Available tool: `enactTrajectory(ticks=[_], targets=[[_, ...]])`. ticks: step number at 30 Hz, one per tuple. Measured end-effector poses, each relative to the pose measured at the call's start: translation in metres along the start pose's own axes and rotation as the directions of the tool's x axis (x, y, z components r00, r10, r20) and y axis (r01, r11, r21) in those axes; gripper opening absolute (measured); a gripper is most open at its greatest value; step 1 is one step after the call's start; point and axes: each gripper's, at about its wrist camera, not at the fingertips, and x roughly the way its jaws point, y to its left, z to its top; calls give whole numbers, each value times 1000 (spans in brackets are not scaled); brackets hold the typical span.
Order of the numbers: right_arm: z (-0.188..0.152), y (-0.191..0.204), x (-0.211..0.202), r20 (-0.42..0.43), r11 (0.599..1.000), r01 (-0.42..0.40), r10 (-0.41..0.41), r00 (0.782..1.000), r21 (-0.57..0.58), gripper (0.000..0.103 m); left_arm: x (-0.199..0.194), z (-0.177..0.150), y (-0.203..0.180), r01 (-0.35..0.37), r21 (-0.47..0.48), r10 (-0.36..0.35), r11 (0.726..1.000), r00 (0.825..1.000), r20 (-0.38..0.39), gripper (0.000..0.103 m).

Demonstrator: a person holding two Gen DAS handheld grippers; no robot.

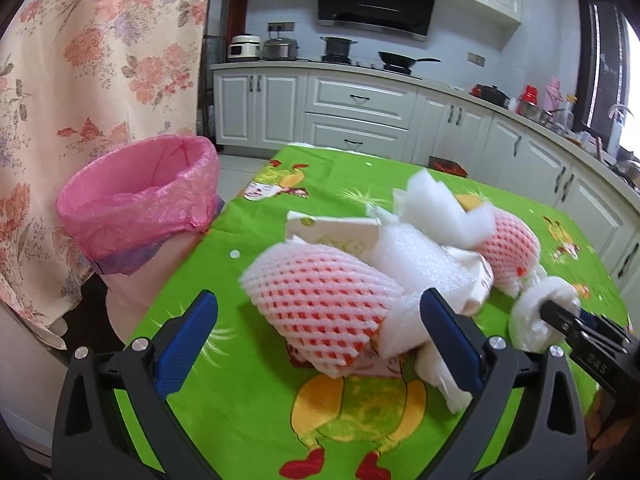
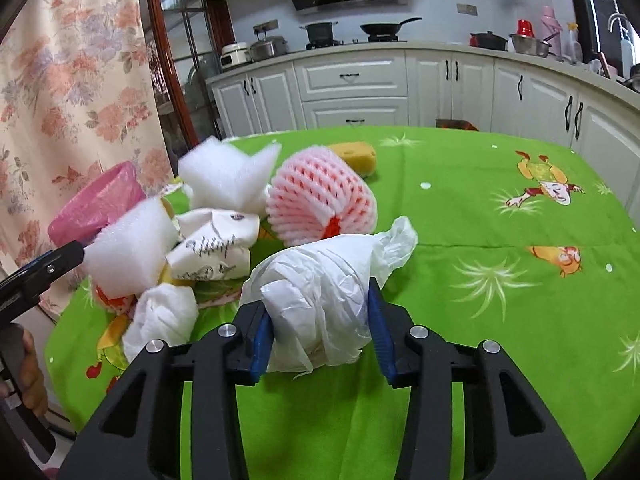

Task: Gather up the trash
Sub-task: 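Return both tools to the table and grasp the white plastic bag with the right tool, then grasp a white foam sheet with the left tool while the right tool holds the plastic bag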

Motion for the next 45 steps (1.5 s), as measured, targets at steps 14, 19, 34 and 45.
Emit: enactTrajectory(ticks=[14, 19, 34, 45], targets=[[8, -6, -12, 52, 1000, -19, 18, 998, 15, 41, 8, 20, -19, 24, -1, -24, 1000, 999, 37, 98], [8, -8, -13, 54, 1000, -16, 15, 998, 25, 41, 15, 36, -17, 27, -64, -24, 998, 998, 55, 97], [2, -29, -21, 55, 998, -6, 2, 999, 67, 41, 16, -9, -95, 139, 272, -154, 952, 987, 35, 50], [2, -22, -28, 70, 998, -29, 25, 997, 53, 41, 10, -12, -78, 102, 258, -118, 961, 992, 45, 66]])
